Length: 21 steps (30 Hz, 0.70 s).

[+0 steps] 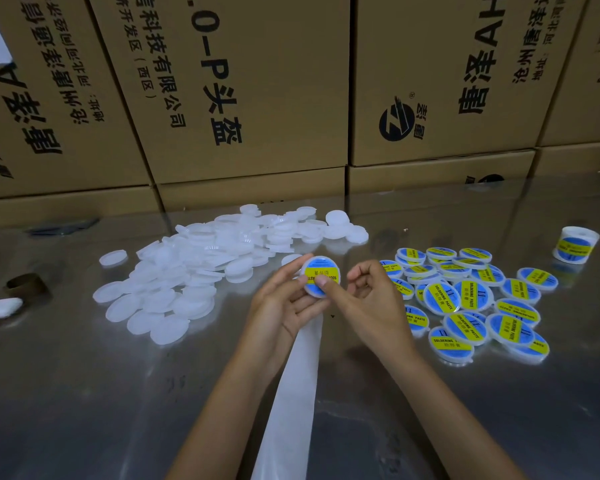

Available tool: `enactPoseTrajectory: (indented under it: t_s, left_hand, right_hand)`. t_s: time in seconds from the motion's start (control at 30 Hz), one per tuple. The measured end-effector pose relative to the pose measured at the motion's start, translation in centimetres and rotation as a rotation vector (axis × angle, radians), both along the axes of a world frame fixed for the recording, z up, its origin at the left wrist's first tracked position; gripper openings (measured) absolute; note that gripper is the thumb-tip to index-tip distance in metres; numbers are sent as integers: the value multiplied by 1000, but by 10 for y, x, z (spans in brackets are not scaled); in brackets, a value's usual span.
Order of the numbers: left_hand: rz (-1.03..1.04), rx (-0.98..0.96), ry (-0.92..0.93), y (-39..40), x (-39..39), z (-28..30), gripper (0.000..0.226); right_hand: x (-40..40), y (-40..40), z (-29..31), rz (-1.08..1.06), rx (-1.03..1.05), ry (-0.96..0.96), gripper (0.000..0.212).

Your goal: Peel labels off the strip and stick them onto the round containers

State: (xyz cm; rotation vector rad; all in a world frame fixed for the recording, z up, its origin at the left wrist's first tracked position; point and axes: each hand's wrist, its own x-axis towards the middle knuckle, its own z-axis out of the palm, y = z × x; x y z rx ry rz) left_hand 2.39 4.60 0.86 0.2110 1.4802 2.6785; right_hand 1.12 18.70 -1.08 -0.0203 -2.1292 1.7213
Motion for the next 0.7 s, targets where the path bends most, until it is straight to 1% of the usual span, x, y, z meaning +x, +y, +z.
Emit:
enactPoseTrajectory:
  t_s: [0.13, 0.27, 0.4, 0.5, 0.6, 0.63, 0.7]
  left_hand:
    - [-69, 54, -15, 2, 3, 2, 35]
    - [-91, 38, -9, 4, 3, 2, 36]
    - [-73, -23, 21, 2, 3, 1, 34]
    - [22, -193, 92, 2, 4, -2, 36]
    - [112, -385, 157, 1, 3, -5, 46]
    - [121, -421, 178, 0, 3, -6, 48]
    - [133, -446, 210, -1, 4, -6, 45]
  right_hand:
    - [4, -2, -4, -4, 217, 25, 54]
    - [6, 0, -5, -57, 381, 111, 48]
    - [3, 3, -8, -88, 424, 165, 46]
    - [1, 6, -9, -87, 432, 189, 37]
    - [0, 7, -8, -10, 415, 172, 31]
    - [-1, 7, -8, 22, 395, 160, 30]
    - [0, 6, -7, 87, 334, 144, 32]
